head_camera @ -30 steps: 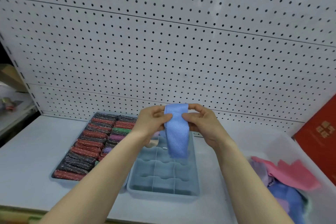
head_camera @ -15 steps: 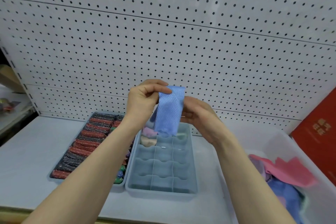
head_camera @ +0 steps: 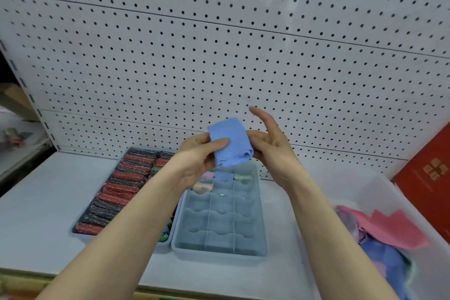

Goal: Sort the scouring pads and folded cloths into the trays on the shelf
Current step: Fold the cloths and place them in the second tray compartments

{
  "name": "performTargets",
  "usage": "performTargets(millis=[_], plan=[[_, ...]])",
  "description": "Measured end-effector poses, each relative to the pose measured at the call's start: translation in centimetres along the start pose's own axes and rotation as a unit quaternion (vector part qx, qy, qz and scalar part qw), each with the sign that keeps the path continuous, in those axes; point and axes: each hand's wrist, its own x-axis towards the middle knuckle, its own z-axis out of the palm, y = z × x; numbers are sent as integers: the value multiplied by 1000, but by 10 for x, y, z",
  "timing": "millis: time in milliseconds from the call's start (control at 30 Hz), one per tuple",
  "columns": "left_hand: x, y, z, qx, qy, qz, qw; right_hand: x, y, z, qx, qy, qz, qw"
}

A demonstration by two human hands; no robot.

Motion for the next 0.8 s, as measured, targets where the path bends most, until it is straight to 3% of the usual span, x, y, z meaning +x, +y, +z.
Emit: performTargets(millis=[67, 133, 233, 300, 367, 500, 633, 800], plan=[[1, 2, 0, -22, 21, 5, 1000, -3, 0, -2, -32, -68, -36, 996], [2, 5, -1, -30, 32, 9, 999, -5, 1, 1, -80, -84, -52, 992], [0, 5, 0, 9, 54, 12, 998, -2, 5, 7, -119, -1, -73, 990], [5, -1, -3, 90, 98, 19, 991, 2, 7, 7, -141, 74, -72, 985], [4, -3, -6, 188, 101, 25, 977, 6, 7, 5, -129, 93, -56, 986], [-2, -4, 0, 183, 12, 61, 981, 7, 7, 5, -63, 69, -10, 996], [-2, -7, 2, 156, 55, 137, 977, 6, 6, 1, -46, 33, 14, 998], [-2, -6, -1, 184, 84, 141, 969, 4, 9, -1, -20, -14, 3, 1000]])
